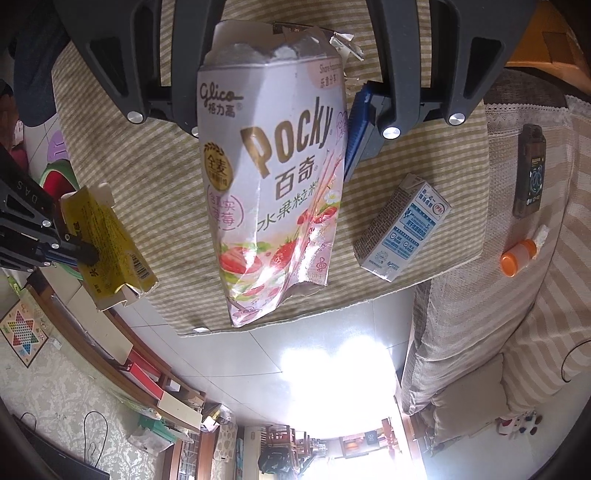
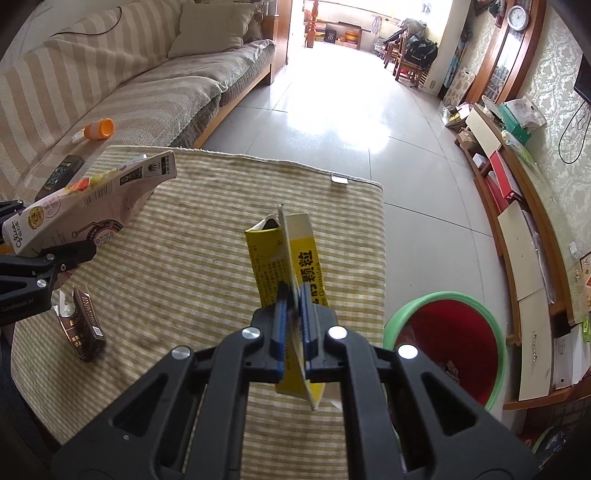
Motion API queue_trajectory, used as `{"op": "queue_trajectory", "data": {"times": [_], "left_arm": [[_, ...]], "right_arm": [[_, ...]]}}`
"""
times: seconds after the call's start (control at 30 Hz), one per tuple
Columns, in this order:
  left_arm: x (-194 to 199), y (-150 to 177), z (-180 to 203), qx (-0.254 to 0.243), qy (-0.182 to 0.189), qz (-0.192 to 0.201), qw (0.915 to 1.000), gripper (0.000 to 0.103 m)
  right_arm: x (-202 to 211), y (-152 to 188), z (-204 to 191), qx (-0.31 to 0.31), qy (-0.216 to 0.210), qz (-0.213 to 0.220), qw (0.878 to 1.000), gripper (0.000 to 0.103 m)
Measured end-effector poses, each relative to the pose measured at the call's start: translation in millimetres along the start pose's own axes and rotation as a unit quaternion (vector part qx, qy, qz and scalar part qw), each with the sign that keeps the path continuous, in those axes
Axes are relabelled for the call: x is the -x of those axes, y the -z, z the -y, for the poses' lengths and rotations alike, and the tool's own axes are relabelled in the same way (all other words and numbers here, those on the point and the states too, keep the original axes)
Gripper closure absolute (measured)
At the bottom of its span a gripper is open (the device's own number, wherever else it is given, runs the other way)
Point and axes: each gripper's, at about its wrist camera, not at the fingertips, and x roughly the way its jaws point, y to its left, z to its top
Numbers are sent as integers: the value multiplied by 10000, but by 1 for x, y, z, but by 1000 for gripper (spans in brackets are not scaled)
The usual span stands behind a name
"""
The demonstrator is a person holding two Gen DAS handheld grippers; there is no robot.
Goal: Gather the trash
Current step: 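Carry the Pocky box and yellow box over the red bin and open both tools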
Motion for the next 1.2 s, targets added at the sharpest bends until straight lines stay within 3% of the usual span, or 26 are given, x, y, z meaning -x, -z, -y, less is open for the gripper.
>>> {"op": "queue_trajectory", "data": {"times": [0.43,0.63,0.9,1.2], "left_arm": [[48,0,18,-1,82,410,9991,59],[67,-7,42,-91,231,595,9979,59],[76,-21,88,-270,654,681,9952,59],[74,-38,164,-642,1301,642,9873,59]], "right_arm": [[58,4,5,-226,-84,469,9986,96],[84,10,27,-466,-14,661,9967,96],[106,29,70,-837,170,782,9933,96],[114,60,137,-1451,423,754,9856,96]]}}
